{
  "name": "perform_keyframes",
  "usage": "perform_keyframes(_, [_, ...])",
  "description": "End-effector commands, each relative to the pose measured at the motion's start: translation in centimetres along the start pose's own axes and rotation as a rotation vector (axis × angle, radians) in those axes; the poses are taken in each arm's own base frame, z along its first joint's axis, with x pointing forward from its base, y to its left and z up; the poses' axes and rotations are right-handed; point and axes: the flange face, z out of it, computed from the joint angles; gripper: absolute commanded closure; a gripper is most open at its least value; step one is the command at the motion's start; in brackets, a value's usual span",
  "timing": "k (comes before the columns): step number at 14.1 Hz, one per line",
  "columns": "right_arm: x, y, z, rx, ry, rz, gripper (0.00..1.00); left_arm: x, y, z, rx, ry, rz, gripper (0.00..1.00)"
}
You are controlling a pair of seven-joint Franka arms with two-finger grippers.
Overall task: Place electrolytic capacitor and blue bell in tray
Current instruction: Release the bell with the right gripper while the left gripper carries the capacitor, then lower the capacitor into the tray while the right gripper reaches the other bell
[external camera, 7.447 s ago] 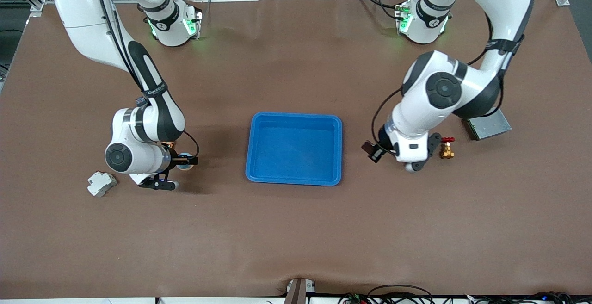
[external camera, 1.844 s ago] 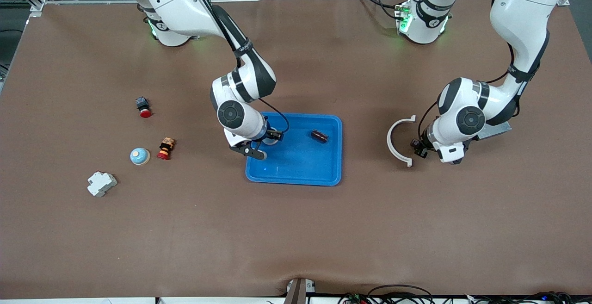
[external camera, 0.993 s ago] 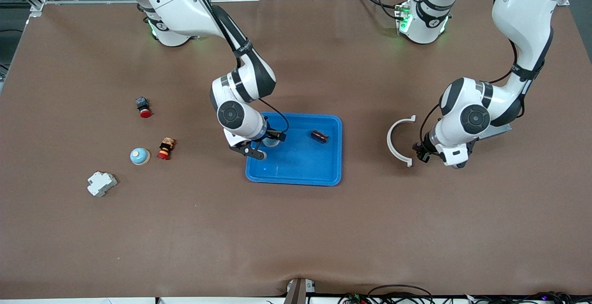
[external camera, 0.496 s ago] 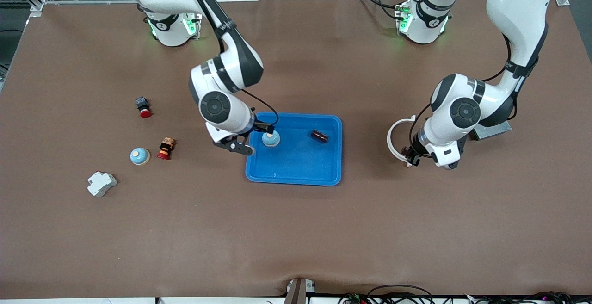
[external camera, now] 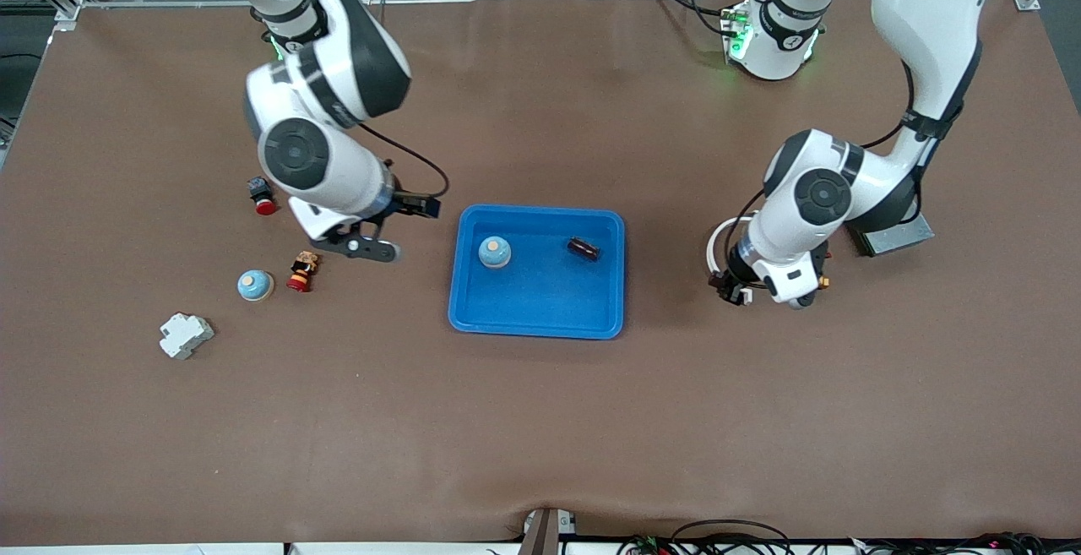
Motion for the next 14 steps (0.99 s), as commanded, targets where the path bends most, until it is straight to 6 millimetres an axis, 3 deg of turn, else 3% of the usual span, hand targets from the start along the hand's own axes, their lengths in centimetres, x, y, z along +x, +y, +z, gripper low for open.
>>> perform_keyframes(1, [-1.2,5.5,-2.3,0.027,0.006,-0.065,0.0,-3.6,3.0,0.4,-0.026,-0.034,-0.053,1.0])
perform_keyframes(4, [-0.7,11.3,-3.5,0.062,0.018,-0.137,0.0,-6.1,5.3,-0.1,-0.06,-0.061,-0.092,1.0])
perform_keyframes(9, [-0.8,14.7,-3.9,-0.059,0.069,-0.214,0.0,-11.4,7.4,1.0,-0.074,-0.101,-0.15,1.0])
perform_keyframes(12, [0.1,18.6,-4.1,-0.043,0.079,-0.282,0.0,-13.6,7.6,2.1,-0.066,-0.105,-0.159,1.0])
perform_keyframes(14, [1.2,21.4,-2.6,-0.032,0.094,-0.319,0.0,-14.7,7.5,3.1,-0.056,-0.107,-0.166,1.0])
